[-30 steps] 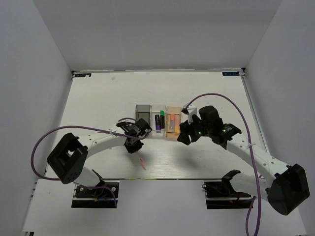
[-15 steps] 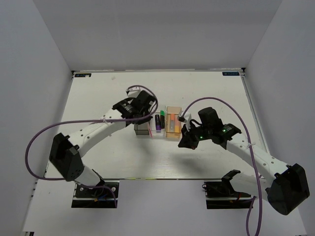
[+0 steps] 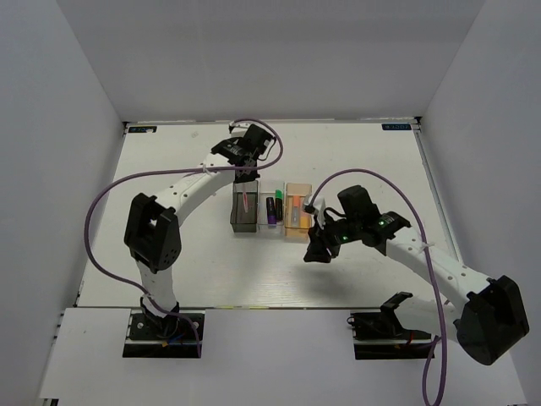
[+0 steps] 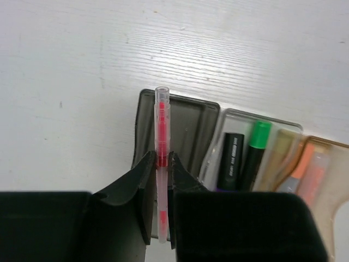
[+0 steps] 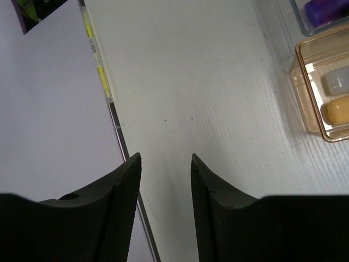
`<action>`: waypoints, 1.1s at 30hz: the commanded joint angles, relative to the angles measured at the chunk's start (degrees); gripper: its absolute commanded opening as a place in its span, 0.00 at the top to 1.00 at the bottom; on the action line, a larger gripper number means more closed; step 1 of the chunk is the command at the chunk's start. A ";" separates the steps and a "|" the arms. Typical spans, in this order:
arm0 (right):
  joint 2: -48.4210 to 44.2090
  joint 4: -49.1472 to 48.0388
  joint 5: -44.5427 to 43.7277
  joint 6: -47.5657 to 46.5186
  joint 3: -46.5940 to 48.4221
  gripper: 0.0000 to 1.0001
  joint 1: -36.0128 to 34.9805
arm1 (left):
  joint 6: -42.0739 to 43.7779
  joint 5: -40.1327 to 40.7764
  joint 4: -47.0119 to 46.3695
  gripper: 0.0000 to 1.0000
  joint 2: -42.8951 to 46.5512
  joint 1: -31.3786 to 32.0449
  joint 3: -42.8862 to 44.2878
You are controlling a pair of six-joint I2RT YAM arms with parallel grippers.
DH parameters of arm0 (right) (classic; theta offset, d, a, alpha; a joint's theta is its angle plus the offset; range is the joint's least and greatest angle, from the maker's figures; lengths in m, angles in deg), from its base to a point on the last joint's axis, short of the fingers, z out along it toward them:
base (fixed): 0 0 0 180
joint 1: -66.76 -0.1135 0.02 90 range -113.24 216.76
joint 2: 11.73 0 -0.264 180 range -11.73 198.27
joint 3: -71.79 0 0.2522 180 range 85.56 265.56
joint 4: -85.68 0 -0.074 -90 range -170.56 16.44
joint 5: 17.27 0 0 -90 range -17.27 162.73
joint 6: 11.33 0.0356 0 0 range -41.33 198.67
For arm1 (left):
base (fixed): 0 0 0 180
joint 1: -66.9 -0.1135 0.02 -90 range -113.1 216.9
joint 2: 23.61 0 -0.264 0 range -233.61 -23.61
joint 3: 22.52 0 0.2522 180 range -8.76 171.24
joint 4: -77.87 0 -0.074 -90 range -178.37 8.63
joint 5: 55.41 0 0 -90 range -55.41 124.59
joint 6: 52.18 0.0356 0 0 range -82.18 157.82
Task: Sort the stationery into containers
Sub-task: Place the pen in the storage box.
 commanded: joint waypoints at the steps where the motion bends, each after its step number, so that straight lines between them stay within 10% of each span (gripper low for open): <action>1: 0.46 1.12 2.14 -2.91 0.77 0.55 0.22 | 2.30 1.84 0.39 0.89 0.13 -1.18 -0.46; 9: 3.27 3.75 3.90 -7.21 2.70 0.54 -0.39 | 2.48 -0.80 -0.85 0.39 -0.14 -1.89 -2.93; 16: 12.05 11.04 9.44 -19.52 7.35 1.00 -4.34 | 1.78 -2.91 -0.06 0.32 2.67 -1.80 -2.58; 22: 19.87 9.75 6.81 -19.11 11.75 1.00 -15.13 | 0.81 -3.70 0.64 0.90 19.16 -1.45 -14.75; 24: 21.02 8.07 4.88 -17.86 12.98 1.00 -18.40 | 1.15 -4.66 0.73 0.90 25.83 -1.45 -21.17; 25: 22.94 6.06 3.91 -16.29 13.25 1.00 -21.37 | 1.59 -4.76 0.12 0.88 30.66 -1.62 -23.48; 28: 25.41 1.48 1.45 -12.77 13.69 1.00 -25.33 | 3.53 -5.73 -0.76 0.33 41.94 -2.41 -34.99; 33: 30.86 0.50 -0.40 -10.65 17.36 1.00 -30.62 | 3.97 -4.76 2.83 0.11 55.73 -4.78 -47.13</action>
